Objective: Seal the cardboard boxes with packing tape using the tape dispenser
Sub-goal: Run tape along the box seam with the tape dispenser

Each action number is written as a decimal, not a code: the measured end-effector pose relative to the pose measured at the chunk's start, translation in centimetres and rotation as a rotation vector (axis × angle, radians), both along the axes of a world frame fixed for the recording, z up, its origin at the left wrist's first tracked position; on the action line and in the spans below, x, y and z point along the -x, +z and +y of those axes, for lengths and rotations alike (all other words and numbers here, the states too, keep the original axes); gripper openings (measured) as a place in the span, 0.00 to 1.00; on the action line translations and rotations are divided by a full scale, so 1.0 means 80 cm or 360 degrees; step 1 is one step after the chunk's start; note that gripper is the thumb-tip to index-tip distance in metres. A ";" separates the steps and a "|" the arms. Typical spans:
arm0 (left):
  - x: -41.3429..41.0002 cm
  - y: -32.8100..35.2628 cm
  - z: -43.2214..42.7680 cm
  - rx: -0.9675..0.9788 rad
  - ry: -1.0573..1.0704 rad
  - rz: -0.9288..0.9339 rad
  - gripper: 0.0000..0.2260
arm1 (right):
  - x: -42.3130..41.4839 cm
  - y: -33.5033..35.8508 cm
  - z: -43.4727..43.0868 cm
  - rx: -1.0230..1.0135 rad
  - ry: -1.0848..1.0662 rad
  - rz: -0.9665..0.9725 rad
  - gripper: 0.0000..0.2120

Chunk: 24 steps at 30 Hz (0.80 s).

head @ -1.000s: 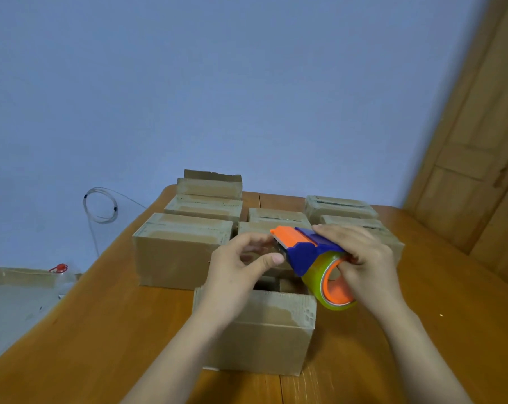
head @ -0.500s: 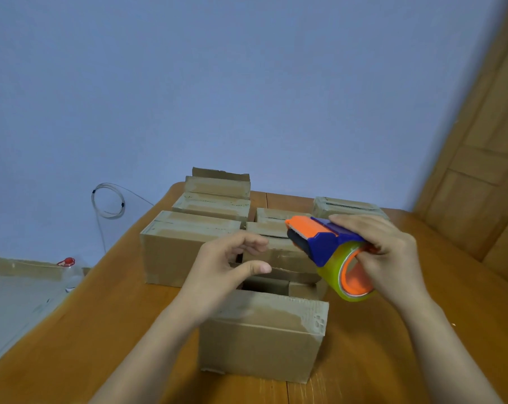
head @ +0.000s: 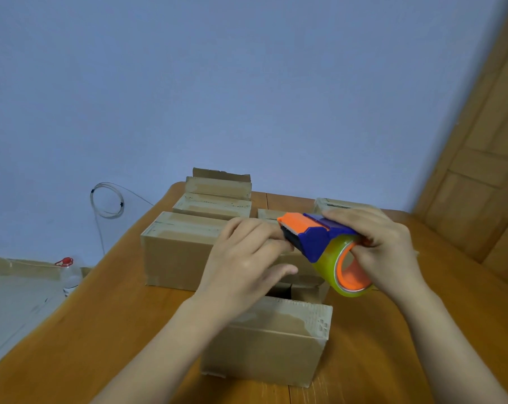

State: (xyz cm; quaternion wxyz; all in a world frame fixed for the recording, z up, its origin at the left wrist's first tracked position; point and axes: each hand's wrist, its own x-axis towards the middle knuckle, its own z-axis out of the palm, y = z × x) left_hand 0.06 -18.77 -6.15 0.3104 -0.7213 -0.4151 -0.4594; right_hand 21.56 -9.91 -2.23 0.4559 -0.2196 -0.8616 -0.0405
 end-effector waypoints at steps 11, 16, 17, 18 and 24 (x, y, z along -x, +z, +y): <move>0.012 0.010 0.005 0.0278 -0.0355 -0.0193 0.07 | -0.007 0.013 0.001 0.0173 -0.0149 -0.0384 0.37; 0.017 0.020 0.003 0.0381 -0.0484 -0.0345 0.08 | -0.008 0.029 -0.008 0.0289 -0.0091 -0.0637 0.43; 0.017 0.023 0.003 0.0384 -0.0513 -0.0367 0.08 | -0.010 0.031 -0.011 0.0345 -0.0050 -0.0590 0.43; 0.017 0.025 0.003 0.0391 -0.0532 -0.0379 0.08 | -0.013 0.032 -0.014 0.0394 -0.0011 -0.0529 0.42; 0.013 0.034 -0.006 0.0453 -0.0641 -0.0470 0.11 | -0.019 0.036 -0.034 0.0495 -0.0034 -0.0463 0.35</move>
